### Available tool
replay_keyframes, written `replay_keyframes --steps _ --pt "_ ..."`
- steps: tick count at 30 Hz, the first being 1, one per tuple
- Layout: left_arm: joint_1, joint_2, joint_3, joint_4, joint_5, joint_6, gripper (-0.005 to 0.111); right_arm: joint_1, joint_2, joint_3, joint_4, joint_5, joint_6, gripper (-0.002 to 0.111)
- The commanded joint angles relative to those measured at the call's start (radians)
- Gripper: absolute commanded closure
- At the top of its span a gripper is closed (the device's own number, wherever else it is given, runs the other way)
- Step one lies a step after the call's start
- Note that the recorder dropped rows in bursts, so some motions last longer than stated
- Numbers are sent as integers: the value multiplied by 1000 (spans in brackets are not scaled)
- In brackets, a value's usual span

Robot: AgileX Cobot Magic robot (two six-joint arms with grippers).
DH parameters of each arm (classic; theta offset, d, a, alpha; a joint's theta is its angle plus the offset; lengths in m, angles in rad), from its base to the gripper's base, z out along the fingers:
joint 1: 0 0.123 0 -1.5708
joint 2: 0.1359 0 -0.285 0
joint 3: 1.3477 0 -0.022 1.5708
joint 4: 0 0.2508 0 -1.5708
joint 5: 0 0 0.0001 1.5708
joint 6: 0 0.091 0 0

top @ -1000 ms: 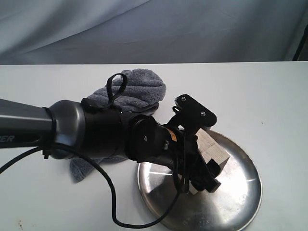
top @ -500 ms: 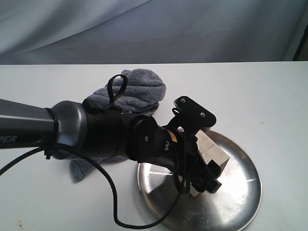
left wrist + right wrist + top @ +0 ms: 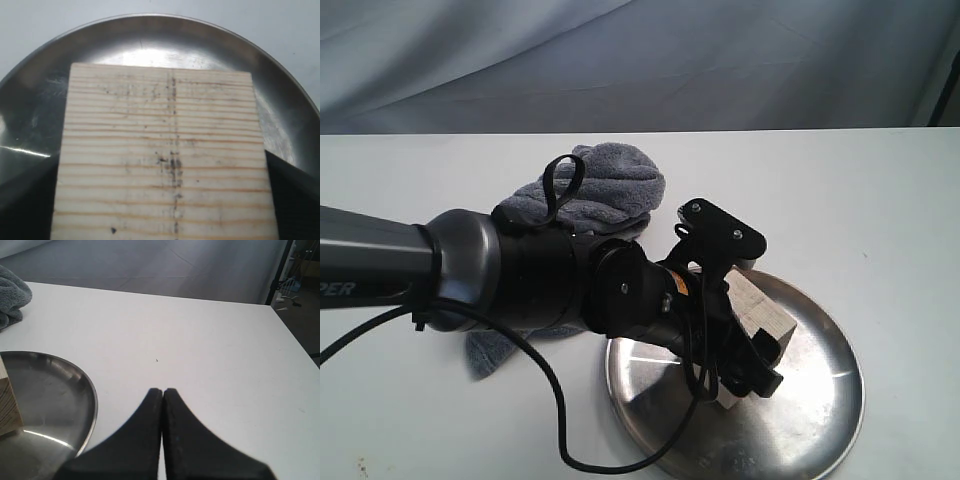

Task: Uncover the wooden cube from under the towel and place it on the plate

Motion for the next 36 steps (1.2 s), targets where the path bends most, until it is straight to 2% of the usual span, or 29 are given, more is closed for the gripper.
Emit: replay_keyframes --steps 1,3,17,30,36 --pt "-5 -12 -12 -3 -43 -12 27 2 -6 4 5 -9 -3 108" --pt "-5 -12 -12 -3 -43 -10 1 2 -6 4 5 -9 -3 108" --pt "-5 -54 -12 79 -38 -8 3 2 -6 4 5 -9 -3 108" --pt "-5 -356 -12 128 -26 -10 3 2 -6 4 5 -9 -3 108" --pt "-5 -476 -12 128 27 -12 3 2 -6 4 5 -9 -3 108"
